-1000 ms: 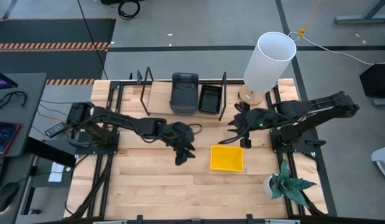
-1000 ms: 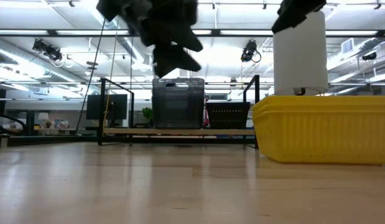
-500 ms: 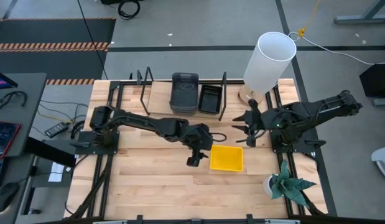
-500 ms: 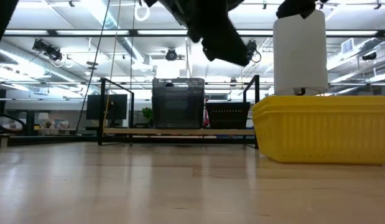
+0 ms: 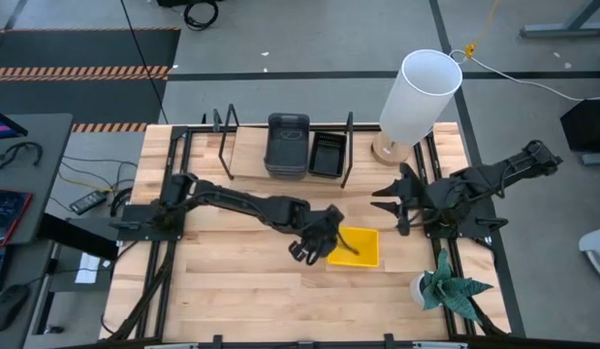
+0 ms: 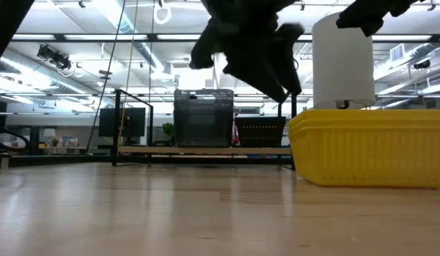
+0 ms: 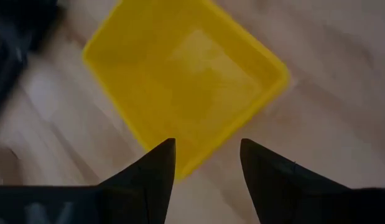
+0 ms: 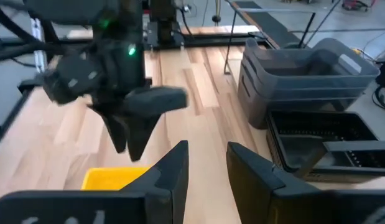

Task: Stack baskets on shelf by color
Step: Put the stacked yellow bins on the shelf

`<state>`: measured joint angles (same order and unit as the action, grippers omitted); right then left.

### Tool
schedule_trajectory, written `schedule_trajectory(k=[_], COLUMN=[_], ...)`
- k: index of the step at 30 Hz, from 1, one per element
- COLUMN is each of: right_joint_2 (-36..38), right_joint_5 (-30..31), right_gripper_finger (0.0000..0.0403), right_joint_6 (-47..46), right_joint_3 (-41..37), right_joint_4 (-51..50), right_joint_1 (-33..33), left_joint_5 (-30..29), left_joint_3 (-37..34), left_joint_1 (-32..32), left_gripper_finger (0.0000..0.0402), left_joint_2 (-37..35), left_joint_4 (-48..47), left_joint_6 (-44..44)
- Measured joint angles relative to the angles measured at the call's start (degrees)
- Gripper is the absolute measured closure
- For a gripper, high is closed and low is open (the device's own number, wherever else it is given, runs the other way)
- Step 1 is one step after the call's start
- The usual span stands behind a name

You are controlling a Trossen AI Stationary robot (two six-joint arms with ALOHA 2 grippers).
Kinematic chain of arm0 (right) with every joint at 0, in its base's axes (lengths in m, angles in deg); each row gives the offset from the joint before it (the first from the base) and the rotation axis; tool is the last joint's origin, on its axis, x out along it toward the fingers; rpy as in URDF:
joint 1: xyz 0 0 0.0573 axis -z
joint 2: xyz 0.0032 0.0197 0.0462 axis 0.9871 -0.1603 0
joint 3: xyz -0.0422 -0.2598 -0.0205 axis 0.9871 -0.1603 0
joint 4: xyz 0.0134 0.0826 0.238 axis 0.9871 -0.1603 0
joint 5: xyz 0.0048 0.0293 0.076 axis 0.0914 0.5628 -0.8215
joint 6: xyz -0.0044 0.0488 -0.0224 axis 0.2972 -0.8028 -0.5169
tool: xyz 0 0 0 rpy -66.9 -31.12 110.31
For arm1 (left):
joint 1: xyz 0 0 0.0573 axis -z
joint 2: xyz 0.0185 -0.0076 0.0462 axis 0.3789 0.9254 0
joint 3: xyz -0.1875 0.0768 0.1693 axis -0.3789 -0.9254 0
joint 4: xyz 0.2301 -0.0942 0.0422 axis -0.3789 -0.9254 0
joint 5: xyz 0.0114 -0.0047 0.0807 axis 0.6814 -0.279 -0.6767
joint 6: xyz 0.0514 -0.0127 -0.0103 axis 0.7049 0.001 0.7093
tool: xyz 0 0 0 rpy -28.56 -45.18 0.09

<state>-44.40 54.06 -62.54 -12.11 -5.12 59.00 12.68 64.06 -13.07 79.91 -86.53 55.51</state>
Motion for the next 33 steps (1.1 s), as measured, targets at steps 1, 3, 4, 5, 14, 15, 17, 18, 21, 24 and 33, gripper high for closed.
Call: schedule_trajectory(k=[1,3,4,5,14,15,17,18,21,24,33], right_joint_2=[0.6,1.9,2.3,2.8,4.3,4.4,4.4,4.4,4.2,3.9,3.6], right_joint_5=[0.0,0.0,0.0,0.1,0.0,-0.1,-0.1,-0.1,-0.2,-0.2,-0.1], right_gripper_finger=[0.0288,0.0288,0.0288,0.0288,0.0288,0.0288,0.0288,0.0288,0.0289,0.0289,0.0289], right_joint_6=[0.1,0.0,0.0,0.0,0.1,0.1,0.2,0.2,0.4,0.3,0.6], right_joint_3=[-0.2,-0.6,-0.7,-0.8,-1.9,-1.9,-1.9,-1.9,-1.9,-1.9,-1.9], right_joint_4=[0.5,0.5,0.5,0.7,1.0,1.0,1.1,1.1,1.1,1.0,1.1], right_joint_1=[-0.1,-0.3,-0.4,-0.5,-0.6,-0.6,-0.6,-0.6,-0.6,-0.6,-0.6], left_joint_5=[-1.0,-2.3,-2.5,-2.4,-1.5,-1.8,-1.9,-2.0,-2.3,-2.8,-6.8], left_joint_3=[-0.3,-0.8,-0.9,-0.9,-0.9,-0.8,-0.9,-0.9,-0.9,-1.0,-0.9], left_joint_1=[0.4,1.1,1.4,1.7,1.9,1.9,1.9,1.9,1.9,1.9,2.4], left_gripper_finger=[0.0214,0.0214,0.0214,0.0214,0.0214,0.0214,0.0214,0.0214,0.0214,0.0218,0.0309], left_joint_2=[0.0,0.0,0.0,0.0,3.5,3.9,4.9,5.4,6.5,7.5,7.8], left_joint_4=[0.3,0.4,0.4,0.7,2.8,3.5,3.0,4.0,4.1,4.5,4.3], left_joint_6=[4.1,11.1,14.1,16.7,28.0,29.2,31.4,32.6,34.6,35.2,25.0])
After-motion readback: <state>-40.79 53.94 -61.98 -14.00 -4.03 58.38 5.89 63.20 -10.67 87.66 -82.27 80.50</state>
